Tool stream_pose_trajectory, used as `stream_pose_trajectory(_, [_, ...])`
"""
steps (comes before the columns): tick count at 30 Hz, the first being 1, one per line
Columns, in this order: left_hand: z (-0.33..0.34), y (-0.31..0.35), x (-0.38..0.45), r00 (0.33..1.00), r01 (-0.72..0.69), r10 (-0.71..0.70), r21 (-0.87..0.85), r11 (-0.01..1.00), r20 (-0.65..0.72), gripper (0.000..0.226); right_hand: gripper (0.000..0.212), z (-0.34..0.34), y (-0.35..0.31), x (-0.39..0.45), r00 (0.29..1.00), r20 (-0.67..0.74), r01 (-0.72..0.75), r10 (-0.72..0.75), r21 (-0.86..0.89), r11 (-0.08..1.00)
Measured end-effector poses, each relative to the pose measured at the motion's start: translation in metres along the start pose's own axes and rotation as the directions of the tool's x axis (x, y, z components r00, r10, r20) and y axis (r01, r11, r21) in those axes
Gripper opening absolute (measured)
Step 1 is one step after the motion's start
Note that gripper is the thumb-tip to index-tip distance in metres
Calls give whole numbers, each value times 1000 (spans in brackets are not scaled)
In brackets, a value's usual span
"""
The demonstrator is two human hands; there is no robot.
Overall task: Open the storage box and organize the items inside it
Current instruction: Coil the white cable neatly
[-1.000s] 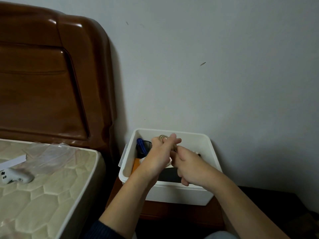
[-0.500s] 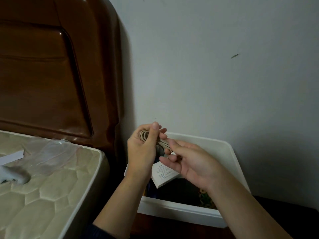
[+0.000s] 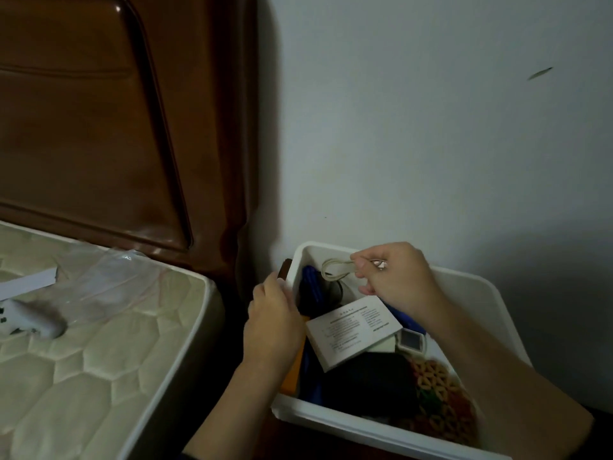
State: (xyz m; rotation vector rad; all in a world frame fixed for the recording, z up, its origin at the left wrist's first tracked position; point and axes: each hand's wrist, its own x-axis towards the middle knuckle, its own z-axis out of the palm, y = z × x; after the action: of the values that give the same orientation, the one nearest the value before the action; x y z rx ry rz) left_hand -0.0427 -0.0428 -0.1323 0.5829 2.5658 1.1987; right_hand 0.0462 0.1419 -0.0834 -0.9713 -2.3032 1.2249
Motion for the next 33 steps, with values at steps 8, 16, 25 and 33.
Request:
stream_pose_trajectory(8, [11, -6, 1, 999, -23, 15, 217, 976, 37, 44, 19, 35, -1, 20, 980, 180, 180, -89, -590, 787])
stream_pose_trajectory(16, [10, -7, 3, 1000, 4, -6, 107, 994, 19, 45, 14, 67, 1, 39, 966, 257, 216, -12, -786, 579])
stream_pose_trajectory(25, [6, -21, 13, 995, 74, -59, -181, 981, 86, 44, 30, 107, 18, 56, 940, 319, 216, 121, -831, 513])
stream_pose_trajectory(33, [6, -21, 13, 997, 56, -45, -155, 986, 69, 42, 31, 84, -2, 49, 934, 307, 117, 183, -746, 655])
